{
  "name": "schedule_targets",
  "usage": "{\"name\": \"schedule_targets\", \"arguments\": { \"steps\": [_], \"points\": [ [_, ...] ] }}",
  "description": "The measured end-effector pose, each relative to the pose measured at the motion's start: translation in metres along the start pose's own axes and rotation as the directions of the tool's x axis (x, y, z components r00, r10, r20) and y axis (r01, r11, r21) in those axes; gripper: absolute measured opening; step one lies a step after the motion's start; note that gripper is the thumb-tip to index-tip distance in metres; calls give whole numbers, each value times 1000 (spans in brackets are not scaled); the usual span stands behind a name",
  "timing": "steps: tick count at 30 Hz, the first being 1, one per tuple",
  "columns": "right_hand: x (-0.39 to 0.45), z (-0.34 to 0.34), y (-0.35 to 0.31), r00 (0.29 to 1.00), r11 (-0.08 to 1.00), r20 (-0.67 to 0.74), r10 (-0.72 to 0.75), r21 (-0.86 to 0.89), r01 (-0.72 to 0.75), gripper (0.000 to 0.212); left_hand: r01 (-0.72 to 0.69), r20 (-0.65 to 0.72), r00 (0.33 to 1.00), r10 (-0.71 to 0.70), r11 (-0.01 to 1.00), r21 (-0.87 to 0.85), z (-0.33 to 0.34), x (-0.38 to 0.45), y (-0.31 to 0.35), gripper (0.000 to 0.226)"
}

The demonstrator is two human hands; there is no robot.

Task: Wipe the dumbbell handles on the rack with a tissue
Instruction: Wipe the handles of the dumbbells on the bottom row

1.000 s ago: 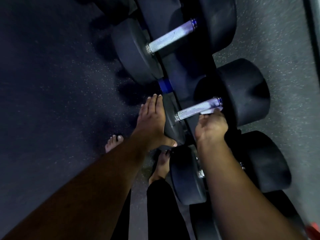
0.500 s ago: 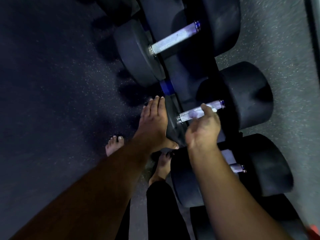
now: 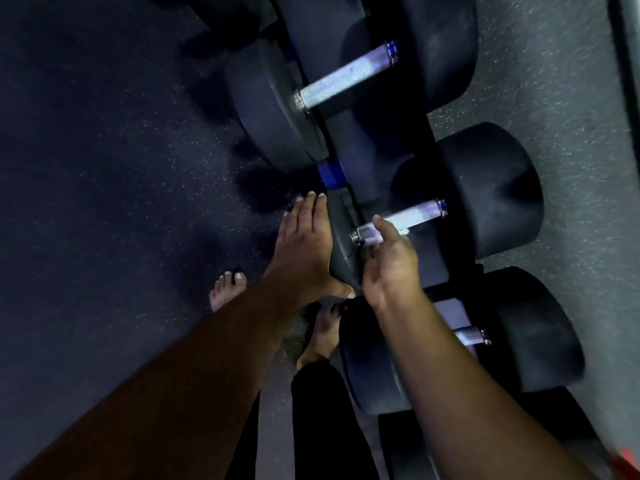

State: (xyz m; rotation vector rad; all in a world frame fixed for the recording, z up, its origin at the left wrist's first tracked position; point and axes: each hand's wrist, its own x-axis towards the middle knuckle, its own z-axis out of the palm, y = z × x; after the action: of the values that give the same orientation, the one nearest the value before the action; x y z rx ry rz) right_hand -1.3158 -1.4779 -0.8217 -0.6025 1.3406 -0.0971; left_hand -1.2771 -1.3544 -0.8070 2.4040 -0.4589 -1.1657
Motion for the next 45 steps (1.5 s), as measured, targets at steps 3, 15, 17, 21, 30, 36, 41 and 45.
{"name": "schedule_targets", "arguments": {
  "steps": [3, 15, 17, 21, 30, 36, 41, 45],
  "points": [
    [17, -4, -22, 994, 994, 24, 105, -29, -104, 13, -11, -1, 1000, 11, 1000, -6, 0, -1, 0, 163],
    [38, -38, -20, 986, 995, 163, -29, -91, 44, 26, -8, 0, 1000, 8, 1000, -12, 1, -1, -1, 165],
    [41, -44, -19, 977, 998, 205, -55, -14, 59, 29, -5, -3, 1000, 5, 1000, -11, 1, -1, -1, 165],
    [18, -50, 20, 975, 913, 187, -119, -365, 182, 13, 1, -10, 1000, -1, 1000, 2, 2, 1, 0, 163],
    [-14, -47, -8, 677, 88, 566, -469, -733, 674, 32, 5, -21, 1000, -5, 1000, 12, 2, 0, 1, 163],
    [33, -37, -18, 592, -738, 802, 82, -350, 576, 60, 7, 26, 1000, -7, 1000, -4, -2, -1, 1, 163],
    [22, -83, -22, 491, -798, 858, 149, -188, 572, 59, 17, 29, 999, -17, 1000, 6, -1, 0, 1, 163],
    [16, -71, -28, 460, -775, 887, 41, -262, 575, 61, 18, 17, 1000, -18, 1000, 2, 2, -1, 0, 163]
  ]
}}
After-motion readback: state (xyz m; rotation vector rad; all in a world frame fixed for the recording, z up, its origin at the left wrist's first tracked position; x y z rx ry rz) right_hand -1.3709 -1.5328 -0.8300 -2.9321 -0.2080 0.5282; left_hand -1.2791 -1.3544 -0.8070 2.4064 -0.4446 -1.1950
